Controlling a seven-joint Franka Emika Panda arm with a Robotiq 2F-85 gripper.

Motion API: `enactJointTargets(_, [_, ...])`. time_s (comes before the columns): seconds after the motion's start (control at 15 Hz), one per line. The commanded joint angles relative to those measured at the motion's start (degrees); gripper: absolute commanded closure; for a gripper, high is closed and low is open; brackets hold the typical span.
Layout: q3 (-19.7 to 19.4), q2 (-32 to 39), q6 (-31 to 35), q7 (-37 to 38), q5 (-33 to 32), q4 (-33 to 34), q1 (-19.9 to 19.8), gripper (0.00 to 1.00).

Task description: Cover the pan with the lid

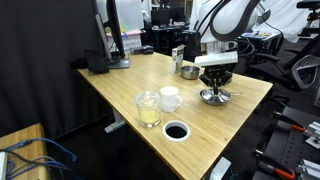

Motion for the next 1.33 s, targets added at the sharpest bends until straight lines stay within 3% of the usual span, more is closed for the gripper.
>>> enactJointTargets(0.0, [0.5,0.9,0.0,0.2,0.0,0.9,-0.1,0.99])
enactJointTargets(0.67, [0.8,1.3,1.2,-0.8,1.5,1.6,-0.3,0.99])
enactJointTargets(0.73, [0.9,1.6,0.9,-1.0,1.8,1.6,-0.3,0.72])
enactJointTargets(0.8, [0.9,1.8,0.8,-1.2,2.3,1.6,-0.4,0.71])
enactJointTargets(0.87, [0.6,1.0,0.2,0.0,0.7,1.2,0.0,0.92])
enactJointTargets(1.07, [0.5,1.3,0.2,-0.1,1.2,1.2,0.0,0.71])
enactJointTargets(1.27, [0.5,1.3,0.2,-0.1,1.2,1.2,0.0,0.71])
